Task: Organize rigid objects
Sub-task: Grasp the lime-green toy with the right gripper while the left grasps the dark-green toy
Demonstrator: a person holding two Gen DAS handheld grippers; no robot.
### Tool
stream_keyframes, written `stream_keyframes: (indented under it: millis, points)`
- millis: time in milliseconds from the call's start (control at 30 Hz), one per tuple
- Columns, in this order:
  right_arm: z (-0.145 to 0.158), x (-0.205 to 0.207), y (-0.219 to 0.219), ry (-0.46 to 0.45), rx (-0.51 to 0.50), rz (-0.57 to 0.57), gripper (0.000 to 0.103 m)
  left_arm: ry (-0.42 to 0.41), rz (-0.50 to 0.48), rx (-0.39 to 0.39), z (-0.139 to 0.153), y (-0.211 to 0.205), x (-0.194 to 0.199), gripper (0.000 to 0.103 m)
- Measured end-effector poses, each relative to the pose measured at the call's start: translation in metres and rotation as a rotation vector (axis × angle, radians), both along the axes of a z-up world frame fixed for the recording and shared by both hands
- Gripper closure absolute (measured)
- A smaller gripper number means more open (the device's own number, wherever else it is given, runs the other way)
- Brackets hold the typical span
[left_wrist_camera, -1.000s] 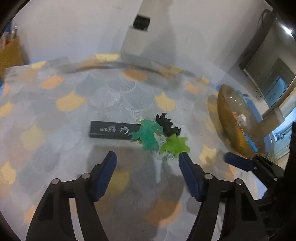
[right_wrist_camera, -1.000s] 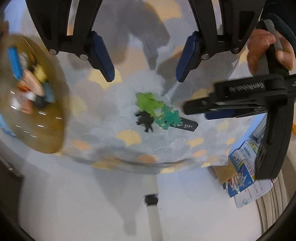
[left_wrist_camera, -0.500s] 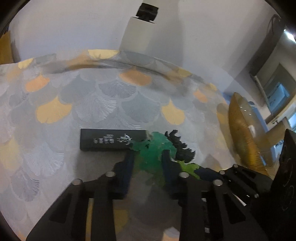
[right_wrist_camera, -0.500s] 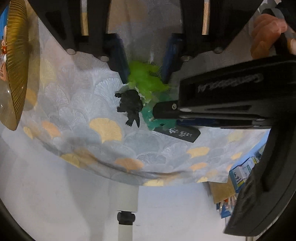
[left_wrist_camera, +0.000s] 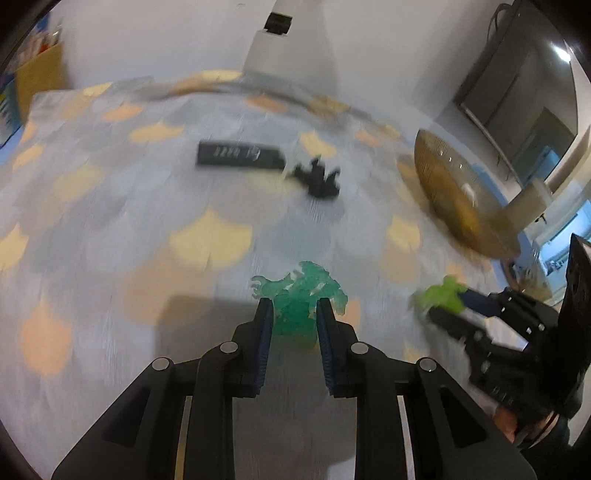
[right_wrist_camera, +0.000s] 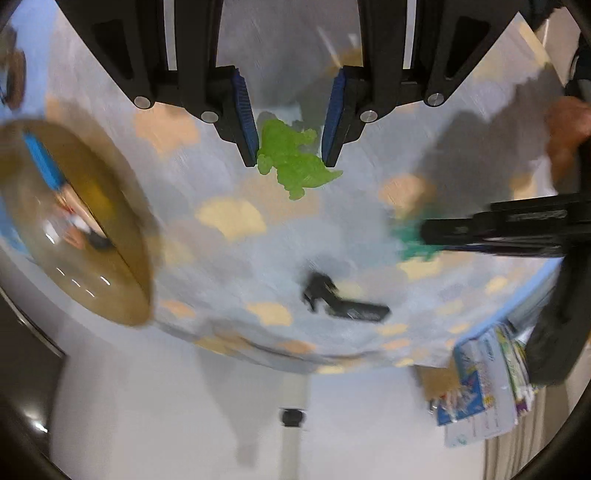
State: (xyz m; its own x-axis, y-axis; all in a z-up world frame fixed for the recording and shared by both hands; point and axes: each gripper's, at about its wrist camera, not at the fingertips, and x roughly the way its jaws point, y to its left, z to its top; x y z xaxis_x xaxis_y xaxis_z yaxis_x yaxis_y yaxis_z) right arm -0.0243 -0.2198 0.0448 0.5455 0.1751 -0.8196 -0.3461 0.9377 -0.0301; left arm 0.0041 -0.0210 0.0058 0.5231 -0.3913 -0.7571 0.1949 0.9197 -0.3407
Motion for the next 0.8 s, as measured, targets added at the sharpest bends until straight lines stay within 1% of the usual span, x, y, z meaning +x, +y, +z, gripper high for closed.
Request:
stream_keyframes:
  millis: [67, 133, 167, 200, 233, 267, 300, 333, 367, 400, 433, 500, 567, 667, 800]
  points:
    - [-0.003, -0.008, -0.011, 0.020, 0.048, -0.024, 0.069, 0.001, 0.002, -0.010, 0.001, 0.001, -0.009, 0.082]
    - [-0.007, -0.011, -0.017, 0.033, 0.066, -0.045, 0.069, 0.015, -0.001, -0.020, 0.000, 0.001, -0.015, 0.082]
    - [-0.009, -0.012, -0.019, 0.036, 0.069, -0.053, 0.069, 0.025, -0.014, -0.025, -0.001, 0.000, -0.018, 0.078]
    - [-0.012, -0.012, -0.020, 0.043, 0.075, -0.055, 0.069, 0.036, -0.025, -0.013, -0.002, 0.000, -0.020, 0.075]
    - [-0.014, -0.012, -0.020, 0.050, 0.076, -0.057, 0.069, 0.022, -0.022, 0.014, -0.002, -0.002, -0.022, 0.074]
    - [-0.013, -0.013, -0.020, 0.044, 0.073, -0.059, 0.068, 0.005, -0.012, 0.053, -0.001, -0.004, -0.024, 0.067]
    - [-0.013, -0.013, -0.020, 0.044, 0.074, -0.058, 0.066, -0.007, -0.004, 0.085, -0.001, -0.006, -0.029, 0.065]
    - [-0.014, -0.013, -0.021, 0.050, 0.080, -0.053, 0.058, -0.012, -0.001, 0.108, -0.001, -0.009, -0.030, 0.065]
    - [-0.014, -0.014, -0.021, 0.047, 0.084, -0.049, 0.045, -0.019, -0.003, 0.124, -0.001, -0.013, -0.029, 0.062]
    - [-0.014, -0.014, -0.021, 0.046, 0.077, -0.058, 0.041, -0.027, -0.003, 0.135, -0.002, -0.013, -0.029, 0.059]
    - [-0.014, -0.013, -0.021, 0.045, 0.075, -0.064, 0.040, -0.034, 0.000, 0.138, -0.002, -0.012, -0.029, 0.057]
    - [-0.016, -0.011, -0.024, 0.059, 0.090, -0.065, 0.040, -0.039, 0.019, 0.135, -0.002, -0.010, -0.027, 0.045]
    - [-0.016, -0.010, -0.027, 0.062, 0.109, -0.072, 0.040, -0.037, 0.047, 0.141, -0.003, -0.008, -0.023, 0.037]
    - [-0.015, -0.009, -0.030, 0.064, 0.123, -0.077, 0.040, -0.035, 0.069, 0.124, -0.003, -0.001, -0.019, 0.036]
    - [-0.015, -0.011, -0.026, 0.059, 0.104, -0.075, 0.040, -0.032, 0.100, 0.110, -0.002, 0.004, -0.010, 0.036]
